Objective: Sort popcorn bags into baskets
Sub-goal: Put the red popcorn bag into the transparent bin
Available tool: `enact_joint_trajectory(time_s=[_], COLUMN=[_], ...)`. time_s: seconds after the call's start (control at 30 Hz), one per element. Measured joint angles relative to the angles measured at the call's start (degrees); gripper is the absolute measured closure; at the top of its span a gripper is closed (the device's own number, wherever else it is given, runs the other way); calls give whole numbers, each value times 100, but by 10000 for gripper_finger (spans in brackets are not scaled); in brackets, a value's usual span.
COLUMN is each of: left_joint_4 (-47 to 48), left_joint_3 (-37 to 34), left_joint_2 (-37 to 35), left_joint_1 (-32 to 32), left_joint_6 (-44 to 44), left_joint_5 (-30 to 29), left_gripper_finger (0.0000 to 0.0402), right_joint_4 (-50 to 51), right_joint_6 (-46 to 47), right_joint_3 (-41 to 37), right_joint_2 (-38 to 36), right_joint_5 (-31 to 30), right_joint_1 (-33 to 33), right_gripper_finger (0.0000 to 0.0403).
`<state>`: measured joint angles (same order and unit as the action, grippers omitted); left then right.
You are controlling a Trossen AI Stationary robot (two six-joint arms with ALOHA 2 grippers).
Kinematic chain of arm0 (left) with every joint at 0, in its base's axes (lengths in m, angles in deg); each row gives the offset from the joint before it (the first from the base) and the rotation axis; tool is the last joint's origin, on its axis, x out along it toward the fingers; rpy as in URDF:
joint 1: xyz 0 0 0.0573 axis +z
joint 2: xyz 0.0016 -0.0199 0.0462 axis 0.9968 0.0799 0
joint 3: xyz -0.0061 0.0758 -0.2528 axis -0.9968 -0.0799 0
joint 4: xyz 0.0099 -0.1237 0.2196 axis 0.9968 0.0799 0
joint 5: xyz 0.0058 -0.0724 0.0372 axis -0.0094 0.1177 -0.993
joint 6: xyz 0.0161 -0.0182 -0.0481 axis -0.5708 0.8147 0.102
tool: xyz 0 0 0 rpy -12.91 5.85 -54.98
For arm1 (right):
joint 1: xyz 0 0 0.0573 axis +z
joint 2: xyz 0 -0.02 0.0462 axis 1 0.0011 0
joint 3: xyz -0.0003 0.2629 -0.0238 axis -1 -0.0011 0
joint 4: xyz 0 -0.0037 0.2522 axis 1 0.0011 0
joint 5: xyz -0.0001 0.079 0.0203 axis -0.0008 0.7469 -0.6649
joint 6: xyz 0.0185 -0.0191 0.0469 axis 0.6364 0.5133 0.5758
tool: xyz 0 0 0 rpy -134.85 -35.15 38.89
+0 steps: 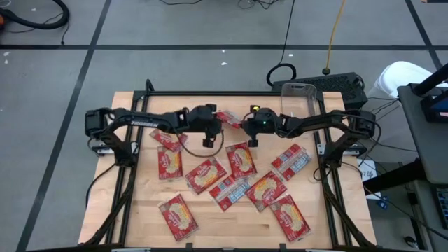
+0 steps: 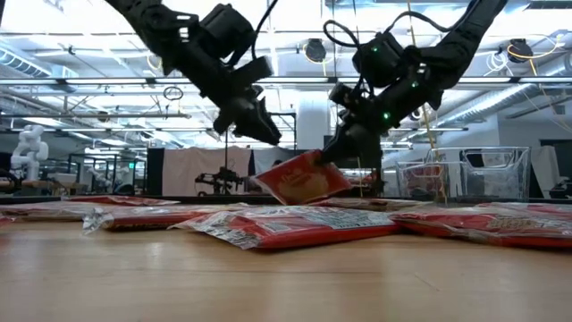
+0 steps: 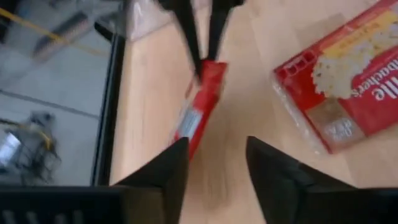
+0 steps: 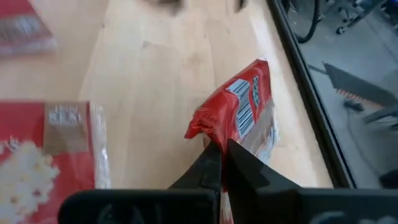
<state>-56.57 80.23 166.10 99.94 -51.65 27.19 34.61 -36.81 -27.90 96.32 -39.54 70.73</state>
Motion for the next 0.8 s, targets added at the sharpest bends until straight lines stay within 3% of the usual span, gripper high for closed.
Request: enact_joint_trajectory(time_s=[0.13, 0.23, 0.33, 0.6, 0.8], left_joint_4=[-1191, -1172, -1110, -1324, -1564], left_joint_3=[-403, -458, -460, -403, -363], left_joint_2=[-9, -10, 145, 765, 1034], left_joint_1=[-74, 67, 273, 555, 520], left_joint_6=[-119, -286, -350, -678, -580], left_joint_5=[-90, -62, 371, 863, 805], left_gripper_finger=[176, 165, 169, 223, 322], right_joint_4=[102, 21, -34, -107, -253], right_joint_6=[303, 420, 550, 684, 876], right_joint_3=[0, 0, 0, 2, 0], right_joint_2=[-60, -70, -70, -70, -79], right_joint_5=[426, 761, 942, 1225, 1218], right_joint_1=[-136, -200, -250, -224, -155], right_gripper_finger=[402, 403, 403, 403, 403])
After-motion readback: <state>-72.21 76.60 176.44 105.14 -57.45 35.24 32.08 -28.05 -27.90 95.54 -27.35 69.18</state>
